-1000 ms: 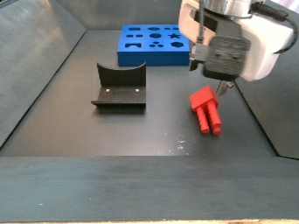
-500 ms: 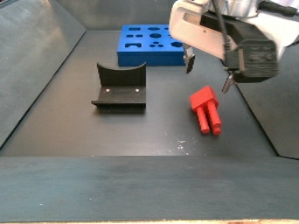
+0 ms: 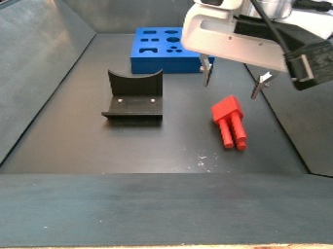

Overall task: Pick up the 3 prong object. Move up. Rotate the 3 prong object. Place the 3 prong object on the fixture. Regrasp the 3 prong object. Move to above the board. Insert the 3 prong object.
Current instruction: Rotate the 3 prong object.

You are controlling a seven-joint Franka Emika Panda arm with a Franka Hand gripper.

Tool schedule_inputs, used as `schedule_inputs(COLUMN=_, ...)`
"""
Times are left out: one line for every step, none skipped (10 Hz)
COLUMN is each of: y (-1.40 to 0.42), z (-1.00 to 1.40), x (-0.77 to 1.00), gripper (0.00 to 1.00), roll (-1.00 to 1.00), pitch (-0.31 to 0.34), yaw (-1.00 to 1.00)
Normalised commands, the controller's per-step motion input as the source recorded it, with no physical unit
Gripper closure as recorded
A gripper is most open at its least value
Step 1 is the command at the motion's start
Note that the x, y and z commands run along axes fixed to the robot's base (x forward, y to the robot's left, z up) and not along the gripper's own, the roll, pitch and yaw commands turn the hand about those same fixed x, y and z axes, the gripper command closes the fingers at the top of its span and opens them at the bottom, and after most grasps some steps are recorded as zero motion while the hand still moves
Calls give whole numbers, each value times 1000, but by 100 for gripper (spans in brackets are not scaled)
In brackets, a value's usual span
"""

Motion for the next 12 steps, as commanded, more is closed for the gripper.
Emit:
schedule_inputs(y=-11, z=-46, x=18, gripper=0, roll=-25, pitch=55, yaw=1000)
schedule_inputs(y=-11, z=-45, x=19, gripper=0, roll=-30, pitch=68, yaw=1000)
schedule_inputs(y=-10, z=-44, x=20, gripper=0, roll=-31, pitch=69, yaw=698)
schedule_inputs(y=-10, z=-42, x=21, gripper=0, roll=-31, pitch=67, yaw=477)
schedule_inputs(y=-9, z=-40, x=23, gripper=0, roll=-30, pitch=66, yaw=305)
schedule_inputs(y=0, z=-1000, x=0, gripper=0, roll=0, pitch=0, yaw=0)
schedule_inputs(y=3, z=-1000, x=17, gripper=0, roll=3, pitch=-20, yaw=-63)
schedule_inputs(y=4, z=-1000, x=33, gripper=0, roll=-2, pitch=-48, yaw=-61)
schedule_inputs(y=6, z=-1000, x=35, gripper=0, roll=-10, pitch=-60, yaw=-55)
schedule_inputs(y=6, z=-1000, x=39, gripper=0, roll=-39, pitch=-81, yaw=-36)
schedule_inputs(y=7, z=-962, x=39, gripper=0, roll=-52, pitch=-84, yaw=-30)
schedule_inputs(y=9, z=-847, x=39, gripper=0, roll=-76, pitch=-93, yaw=-19)
